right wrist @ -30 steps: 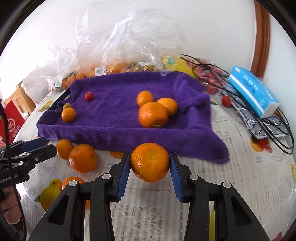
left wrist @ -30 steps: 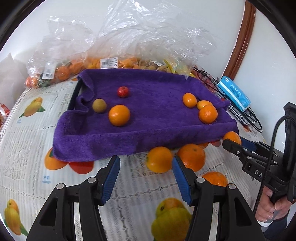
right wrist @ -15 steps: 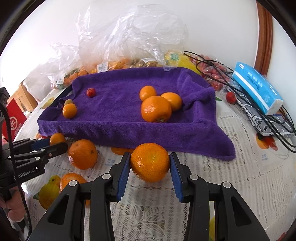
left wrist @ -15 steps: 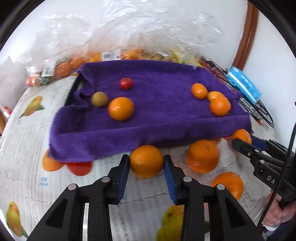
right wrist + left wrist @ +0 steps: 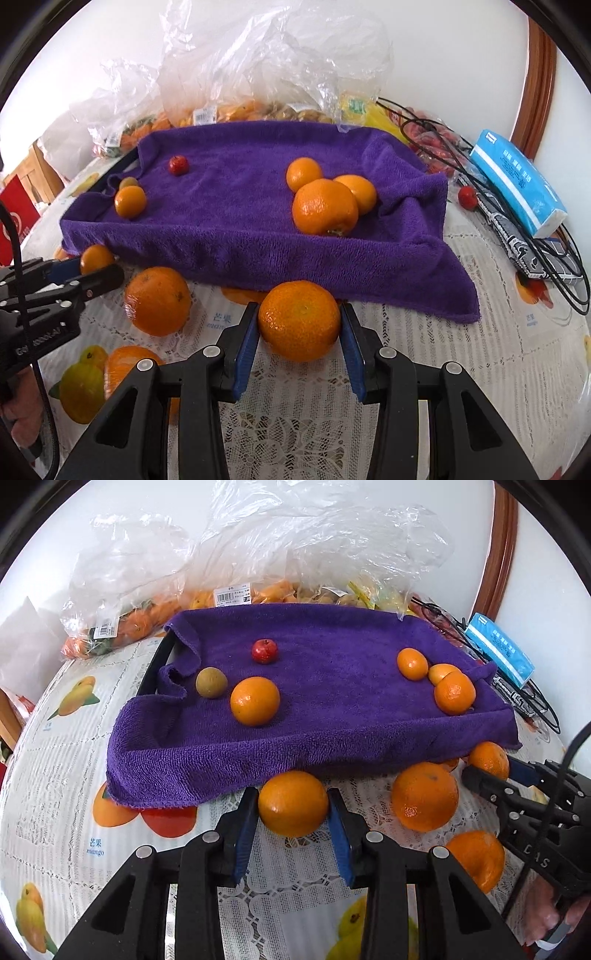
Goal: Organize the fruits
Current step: 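Position the right tool around a large orange while the left tool reaches another orange, then close the right tool on its orange while the left tool closes on another orange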
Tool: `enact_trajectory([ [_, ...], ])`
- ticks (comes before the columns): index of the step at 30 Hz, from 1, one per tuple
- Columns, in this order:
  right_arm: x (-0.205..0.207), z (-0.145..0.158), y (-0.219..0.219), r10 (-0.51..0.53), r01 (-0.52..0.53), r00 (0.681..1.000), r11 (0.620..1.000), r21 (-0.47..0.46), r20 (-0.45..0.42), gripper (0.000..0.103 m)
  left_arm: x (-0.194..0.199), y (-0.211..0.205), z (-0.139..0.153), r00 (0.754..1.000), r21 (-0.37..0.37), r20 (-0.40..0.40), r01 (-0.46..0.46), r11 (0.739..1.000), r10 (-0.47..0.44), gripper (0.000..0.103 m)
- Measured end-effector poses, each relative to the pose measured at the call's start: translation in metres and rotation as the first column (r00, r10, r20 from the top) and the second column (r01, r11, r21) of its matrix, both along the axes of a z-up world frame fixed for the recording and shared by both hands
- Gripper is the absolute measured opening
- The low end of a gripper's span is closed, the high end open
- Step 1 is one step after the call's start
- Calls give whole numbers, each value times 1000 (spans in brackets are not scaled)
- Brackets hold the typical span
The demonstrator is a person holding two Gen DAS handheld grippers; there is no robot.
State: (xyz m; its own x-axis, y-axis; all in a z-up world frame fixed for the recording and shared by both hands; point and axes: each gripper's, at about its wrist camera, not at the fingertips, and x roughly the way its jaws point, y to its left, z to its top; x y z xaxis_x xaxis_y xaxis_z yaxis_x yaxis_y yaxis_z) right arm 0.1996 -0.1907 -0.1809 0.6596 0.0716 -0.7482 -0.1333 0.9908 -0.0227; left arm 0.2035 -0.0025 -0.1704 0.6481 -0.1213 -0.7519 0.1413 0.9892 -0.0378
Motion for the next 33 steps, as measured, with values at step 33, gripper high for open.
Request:
enact_trajectory([
  [33, -2, 1, -10, -2, 1, 1000, 996, 86, 15, 42, -6, -1, 4, 1000, -38, 3, 13, 999, -13, 34],
])
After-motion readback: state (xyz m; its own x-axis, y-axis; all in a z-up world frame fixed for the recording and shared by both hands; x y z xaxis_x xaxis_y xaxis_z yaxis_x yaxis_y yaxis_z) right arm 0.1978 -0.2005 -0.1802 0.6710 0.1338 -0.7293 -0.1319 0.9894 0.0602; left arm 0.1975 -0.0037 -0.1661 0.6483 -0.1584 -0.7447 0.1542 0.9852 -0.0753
